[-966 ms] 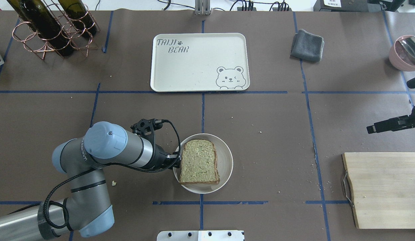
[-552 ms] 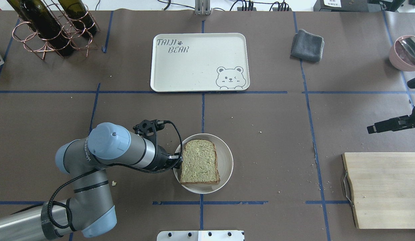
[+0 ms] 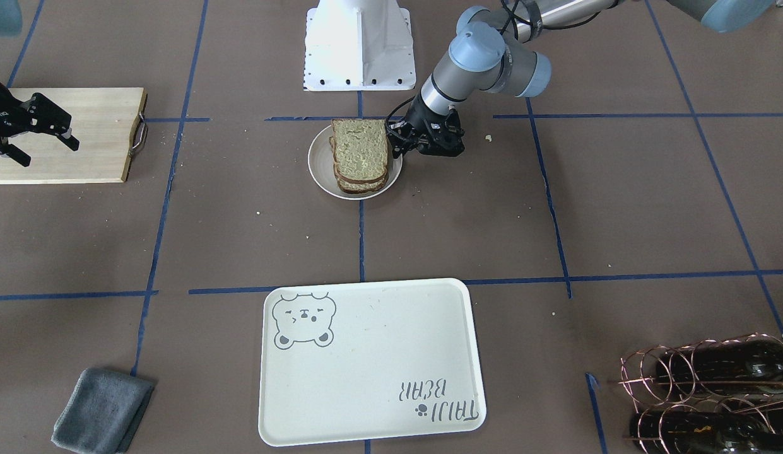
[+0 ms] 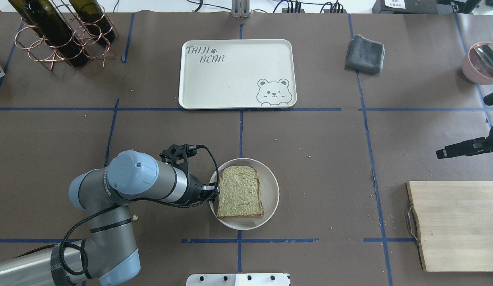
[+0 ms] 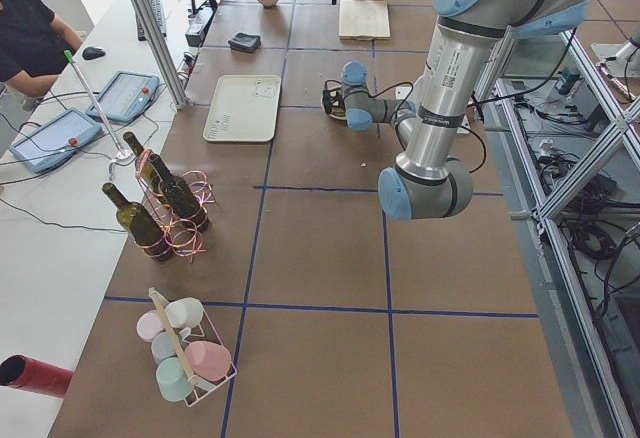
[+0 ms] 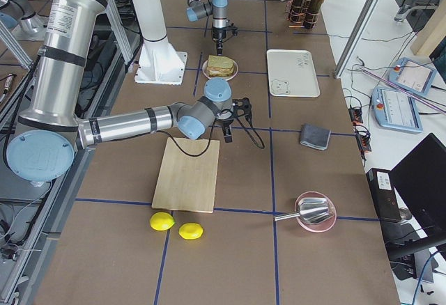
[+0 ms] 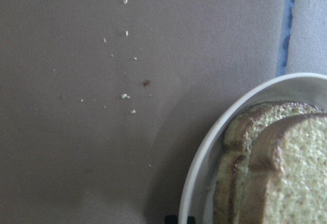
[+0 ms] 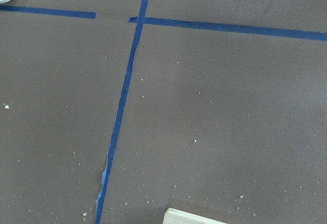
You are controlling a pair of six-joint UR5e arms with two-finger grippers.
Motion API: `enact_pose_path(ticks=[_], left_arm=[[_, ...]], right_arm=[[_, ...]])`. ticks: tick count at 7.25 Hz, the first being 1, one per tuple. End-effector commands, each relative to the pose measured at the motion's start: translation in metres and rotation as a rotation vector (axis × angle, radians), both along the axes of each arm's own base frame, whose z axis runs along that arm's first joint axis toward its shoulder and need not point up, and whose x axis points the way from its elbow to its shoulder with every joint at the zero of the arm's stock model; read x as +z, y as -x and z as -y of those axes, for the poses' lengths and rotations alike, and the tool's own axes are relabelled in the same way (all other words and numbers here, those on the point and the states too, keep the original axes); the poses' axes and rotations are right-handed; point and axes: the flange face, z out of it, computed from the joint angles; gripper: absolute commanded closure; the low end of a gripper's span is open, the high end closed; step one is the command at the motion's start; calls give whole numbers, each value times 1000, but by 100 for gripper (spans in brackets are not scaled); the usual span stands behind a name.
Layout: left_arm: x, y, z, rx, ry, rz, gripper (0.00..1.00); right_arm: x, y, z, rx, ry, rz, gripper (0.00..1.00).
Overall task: Make sandwich and place on tray
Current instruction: 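Lift the plate with the left gripper and carry it onto the white tray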
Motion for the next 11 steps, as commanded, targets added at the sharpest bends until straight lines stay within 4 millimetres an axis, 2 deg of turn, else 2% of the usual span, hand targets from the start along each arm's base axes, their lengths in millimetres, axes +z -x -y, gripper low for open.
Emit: enact_pose_path(ticks=[1, 3, 4, 5, 6, 7, 8, 9, 11], left_arm=[[-24, 16, -3, -56, 122, -59, 100], [-39, 26, 17, -175, 219, -96, 100], [-59, 31, 38, -249, 203, -140, 100], [-64, 25, 63, -316, 221, -139, 100], [-77, 16, 115, -428, 334, -148, 100], [-79, -5, 165, -495, 383, -110, 100], [-79, -16, 209, -565, 405, -71, 100], [-64, -27, 232, -610, 463, -50, 100], [-38, -44, 249, -630, 464, -57, 100]], right_arm=[[0, 0, 0, -2, 2, 2, 0], [0, -2, 0, 3, 2, 2, 0], [1, -4, 0, 6, 4, 1, 0], [3, -6, -2, 7, 9, 0, 0], [1, -9, -2, 7, 10, 8, 0], [2, -13, -2, 13, 13, 11, 0], [2, -17, -6, 16, 15, 11, 0], [2, -21, -10, 19, 16, 10, 0], [1, -20, -11, 16, 16, 13, 0]])
